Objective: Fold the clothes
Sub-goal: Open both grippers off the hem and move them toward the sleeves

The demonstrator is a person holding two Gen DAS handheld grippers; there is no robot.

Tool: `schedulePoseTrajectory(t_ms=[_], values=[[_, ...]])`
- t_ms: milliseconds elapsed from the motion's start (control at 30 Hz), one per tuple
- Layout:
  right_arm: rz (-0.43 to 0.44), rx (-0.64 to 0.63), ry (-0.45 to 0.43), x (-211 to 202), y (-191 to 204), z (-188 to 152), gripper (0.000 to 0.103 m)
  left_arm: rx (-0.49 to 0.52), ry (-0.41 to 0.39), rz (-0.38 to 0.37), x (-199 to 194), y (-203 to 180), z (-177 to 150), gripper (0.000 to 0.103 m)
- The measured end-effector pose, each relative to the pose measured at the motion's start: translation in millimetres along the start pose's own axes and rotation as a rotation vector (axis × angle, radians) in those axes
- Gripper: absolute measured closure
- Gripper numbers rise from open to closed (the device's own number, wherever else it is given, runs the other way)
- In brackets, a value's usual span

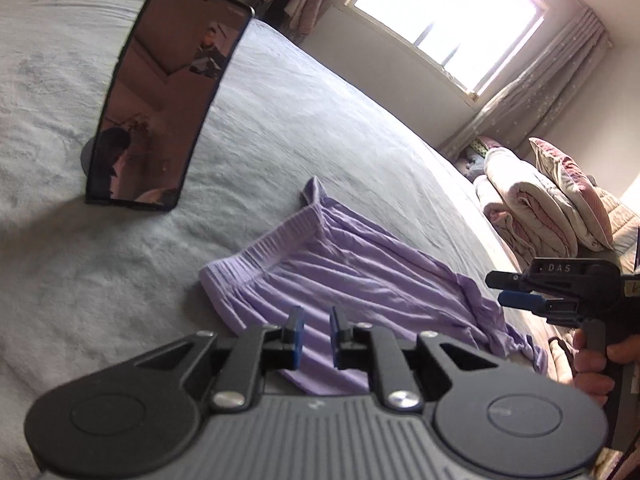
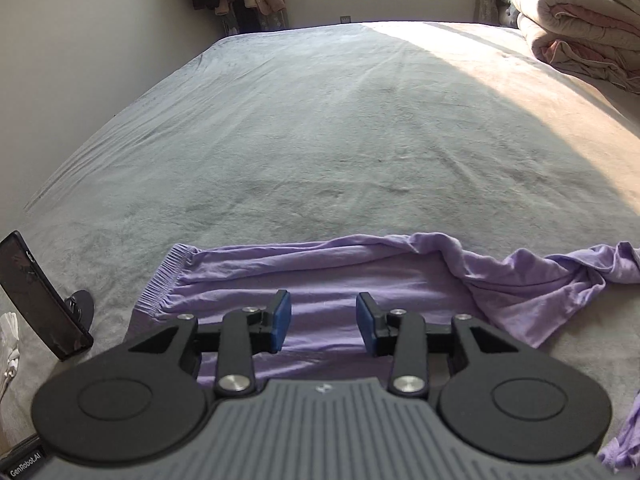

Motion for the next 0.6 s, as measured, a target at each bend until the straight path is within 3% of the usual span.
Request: schedulePoseTrajectory(t_ms=[333, 600], values=[[-0.097, 0.094, 0.003, -38, -138, -42, 0.063, 0.022, 0.181, -0.104, 45, -54, -38, 0.088], [-0.127, 0.165, 0.014, -47, -225, -84, 0.063, 0.104, 0.323, -0.199, 94, -113, -78, 0.088]])
Point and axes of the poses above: each gripper's, at about its wrist camera, not at the fingertips, and x roughly the way its jaws point, y to its left, z to its top, the point moved 10 cm from there along x, roughly the way its jaws point, and after that the axes turned 15 degrees about -z, right-handed, at the moved point
